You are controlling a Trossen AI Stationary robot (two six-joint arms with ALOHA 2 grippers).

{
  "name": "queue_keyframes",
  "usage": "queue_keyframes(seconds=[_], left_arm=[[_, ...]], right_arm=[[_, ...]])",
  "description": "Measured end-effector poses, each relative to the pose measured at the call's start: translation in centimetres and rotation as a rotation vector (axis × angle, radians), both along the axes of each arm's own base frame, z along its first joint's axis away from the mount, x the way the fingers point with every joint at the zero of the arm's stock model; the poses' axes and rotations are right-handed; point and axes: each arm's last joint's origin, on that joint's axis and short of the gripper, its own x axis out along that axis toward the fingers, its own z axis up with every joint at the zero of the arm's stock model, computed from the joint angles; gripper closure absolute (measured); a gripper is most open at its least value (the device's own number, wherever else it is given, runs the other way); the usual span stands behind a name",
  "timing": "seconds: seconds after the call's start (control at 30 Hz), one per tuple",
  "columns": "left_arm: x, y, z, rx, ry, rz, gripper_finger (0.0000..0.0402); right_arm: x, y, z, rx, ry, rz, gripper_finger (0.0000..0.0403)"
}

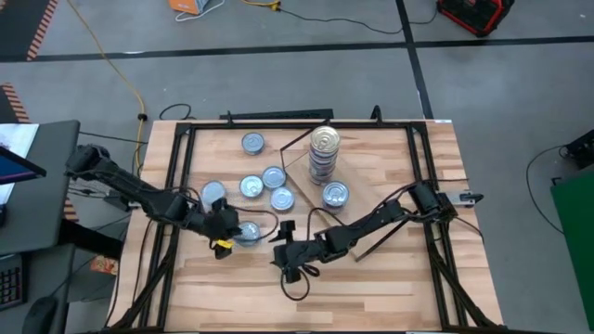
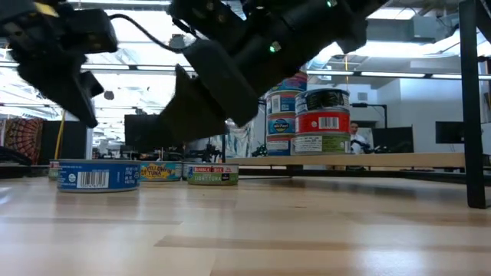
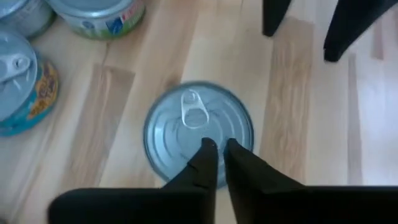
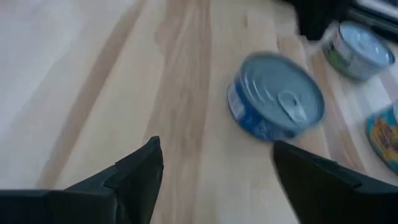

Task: Stack canned seafood by type on shelf
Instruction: Stack the blue tuna can on top of the blue tuna can on the shelf

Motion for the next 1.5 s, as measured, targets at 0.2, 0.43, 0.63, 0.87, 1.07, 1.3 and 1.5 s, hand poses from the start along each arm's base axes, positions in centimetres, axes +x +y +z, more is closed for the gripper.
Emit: queue_keyframes(seconds=[0.2,0.43,0.63,0.87,1.07,1.3,1.5], left_arm=[[-1.0,-1.7,-0.2,0.084,-0.033,-0.018,0.0301],[-2.1,-4.2,-0.7,0.21,-0.068,-0.11,0.0272],[-2.2,-6.0,-2.2,0.338,-0.071,-0.187,0.0288],[-2.0,-6.8,-3.8,0.461,-0.023,-0.24,0.0284],[-1.8,-7.0,-4.8,0.529,0.03,-0.316,0.0293],[-1.2,-7.7,-6.7,0.673,0.101,-0.463,0.033],[-0.6,-8.5,-7.2,0.819,0.122,-0.474,0.0341]], right_arm=[[0.4,-0.3,1.2,-0.004,0.015,-0.009,0.0076],[0.5,-0.3,2.6,0.006,0.015,-0.021,0.0076],[0.8,-0.2,3.3,-0.005,0.006,-0.03,0.0076],[1.6,-1.0,4.5,0.057,0.006,0.0,0.0076],[2.2,-2.1,5.1,0.064,-0.009,-0.007,0.0076],[2.3,-2.4,5.0,0.097,0.004,0.031,0.0076],[2.2,-2.3,5.6,0.116,0.002,0.054,0.0076]])
